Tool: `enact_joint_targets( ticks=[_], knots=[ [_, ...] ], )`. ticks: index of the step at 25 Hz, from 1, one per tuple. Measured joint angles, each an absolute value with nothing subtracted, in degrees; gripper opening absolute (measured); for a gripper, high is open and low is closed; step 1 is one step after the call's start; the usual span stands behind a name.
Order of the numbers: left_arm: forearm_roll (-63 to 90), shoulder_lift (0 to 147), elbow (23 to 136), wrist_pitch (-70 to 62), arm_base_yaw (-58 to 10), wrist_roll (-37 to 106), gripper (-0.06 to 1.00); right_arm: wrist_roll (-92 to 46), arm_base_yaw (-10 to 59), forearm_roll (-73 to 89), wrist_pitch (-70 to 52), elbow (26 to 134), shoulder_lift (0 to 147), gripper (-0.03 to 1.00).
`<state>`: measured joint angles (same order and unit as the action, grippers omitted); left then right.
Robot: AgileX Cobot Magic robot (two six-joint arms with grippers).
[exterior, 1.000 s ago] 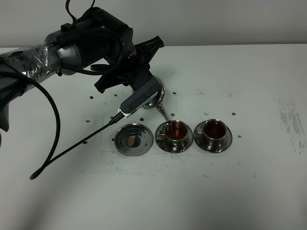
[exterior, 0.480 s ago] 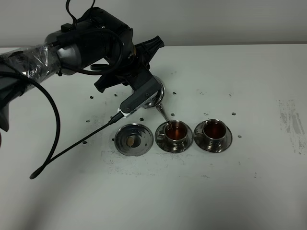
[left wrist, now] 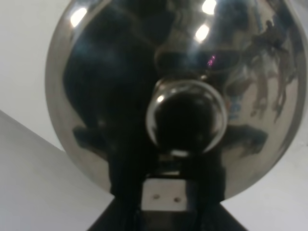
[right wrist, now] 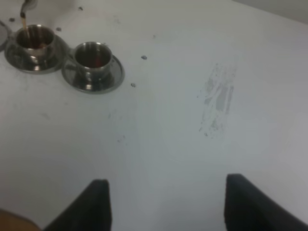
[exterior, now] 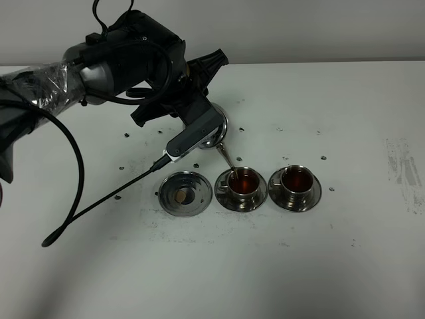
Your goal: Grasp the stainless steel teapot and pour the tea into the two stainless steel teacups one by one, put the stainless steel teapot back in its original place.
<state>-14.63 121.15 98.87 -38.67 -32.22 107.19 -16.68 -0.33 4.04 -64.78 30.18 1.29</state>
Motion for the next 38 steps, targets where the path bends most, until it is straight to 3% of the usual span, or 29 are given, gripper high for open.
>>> enact_joint_targets(
  ticks=[38],
  knots=[
    [-14.8,121.2,98.9,-38.3,-32.6,107.2,0.21,-16.7,-0.3,4.0,-64.8,30.2,1.3,0.53]
  ],
)
